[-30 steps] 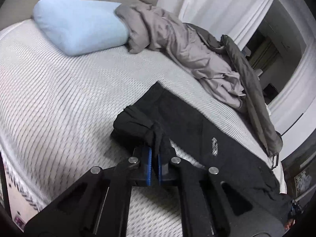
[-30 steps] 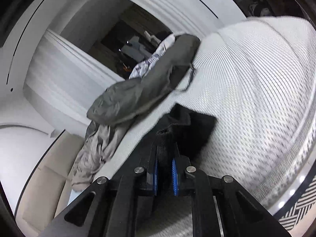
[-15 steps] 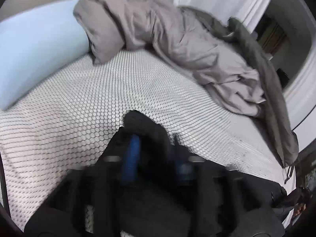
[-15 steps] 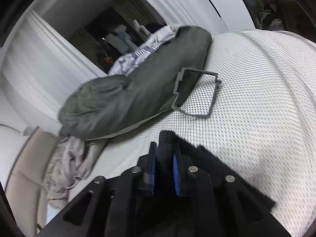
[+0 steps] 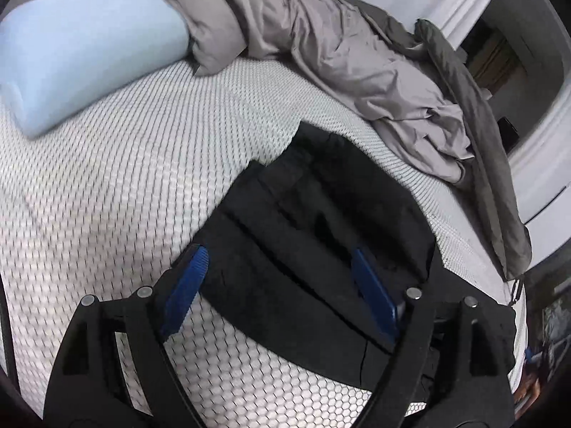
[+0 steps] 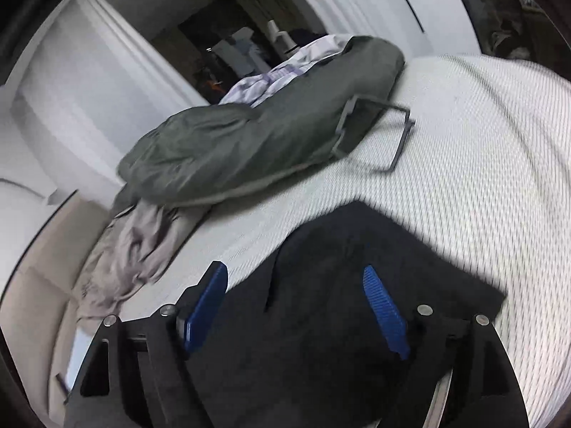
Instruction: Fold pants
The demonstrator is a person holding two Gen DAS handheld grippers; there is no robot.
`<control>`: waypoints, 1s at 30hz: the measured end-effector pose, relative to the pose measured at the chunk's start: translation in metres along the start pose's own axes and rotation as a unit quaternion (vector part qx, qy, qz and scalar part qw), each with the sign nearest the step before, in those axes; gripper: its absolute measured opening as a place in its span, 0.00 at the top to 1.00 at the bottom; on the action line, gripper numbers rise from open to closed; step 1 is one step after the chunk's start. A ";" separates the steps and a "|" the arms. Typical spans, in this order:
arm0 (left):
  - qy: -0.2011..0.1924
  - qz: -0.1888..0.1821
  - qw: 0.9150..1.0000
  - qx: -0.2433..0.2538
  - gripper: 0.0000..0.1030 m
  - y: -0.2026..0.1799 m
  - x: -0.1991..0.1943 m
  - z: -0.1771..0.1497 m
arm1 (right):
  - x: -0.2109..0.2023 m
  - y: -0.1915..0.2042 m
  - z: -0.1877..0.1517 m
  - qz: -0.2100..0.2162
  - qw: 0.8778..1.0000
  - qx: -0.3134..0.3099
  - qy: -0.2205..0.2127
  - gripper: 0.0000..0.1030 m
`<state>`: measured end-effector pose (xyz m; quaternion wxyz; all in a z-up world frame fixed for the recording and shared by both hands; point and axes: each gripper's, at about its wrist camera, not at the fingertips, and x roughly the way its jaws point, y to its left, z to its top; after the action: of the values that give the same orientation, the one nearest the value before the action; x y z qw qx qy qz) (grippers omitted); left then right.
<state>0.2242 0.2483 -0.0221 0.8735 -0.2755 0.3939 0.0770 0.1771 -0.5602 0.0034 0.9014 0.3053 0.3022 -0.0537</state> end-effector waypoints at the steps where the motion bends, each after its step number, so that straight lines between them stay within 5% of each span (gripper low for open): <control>1: 0.005 -0.010 1.000 0.001 0.22 -0.003 0.001 -0.005 | -0.004 0.001 -0.010 0.000 1.000 -0.008 0.007 0.22; 4: 0.028 -0.025 0.999 0.008 0.23 -0.008 0.003 -0.025 | -0.009 0.002 -0.029 -0.017 0.999 -0.022 0.027 0.22; 8: 0.050 -0.064 0.996 -0.025 0.42 -0.019 0.019 -0.048 | -0.023 -0.010 -0.052 0.014 0.999 0.020 0.028 0.22; 12: 0.069 -0.033 0.997 -0.030 0.44 -0.027 0.055 -0.058 | -0.026 -0.005 -0.070 0.044 0.998 0.043 0.034 0.22; 13: 0.062 -0.032 0.997 -0.038 0.51 -0.025 0.059 -0.059 | -0.027 -0.002 -0.074 0.047 0.998 0.035 0.032 0.22; 16: 0.042 -0.037 0.998 -0.035 1.00 -0.026 0.057 -0.059 | -0.030 0.003 -0.077 0.038 0.999 0.013 0.028 0.22; 22: 0.022 -0.033 0.999 -0.029 1.00 -0.016 0.020 -0.083 | -0.035 -0.009 -0.066 0.032 0.999 0.033 0.016 0.22; 27: 0.038 0.017 0.999 -0.025 0.99 0.004 0.010 -0.085 | -0.041 -0.014 -0.062 0.028 0.999 0.039 0.009 0.22; 30: 0.043 -0.004 0.997 -0.058 0.96 0.023 -0.004 -0.092 | -0.042 -0.016 -0.063 0.018 0.999 0.032 0.015 0.22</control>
<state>0.1542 0.2180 -0.0789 0.8384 -0.3302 0.4254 0.0845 0.1064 -0.5398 -0.0210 0.8874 0.3398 0.3085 -0.0423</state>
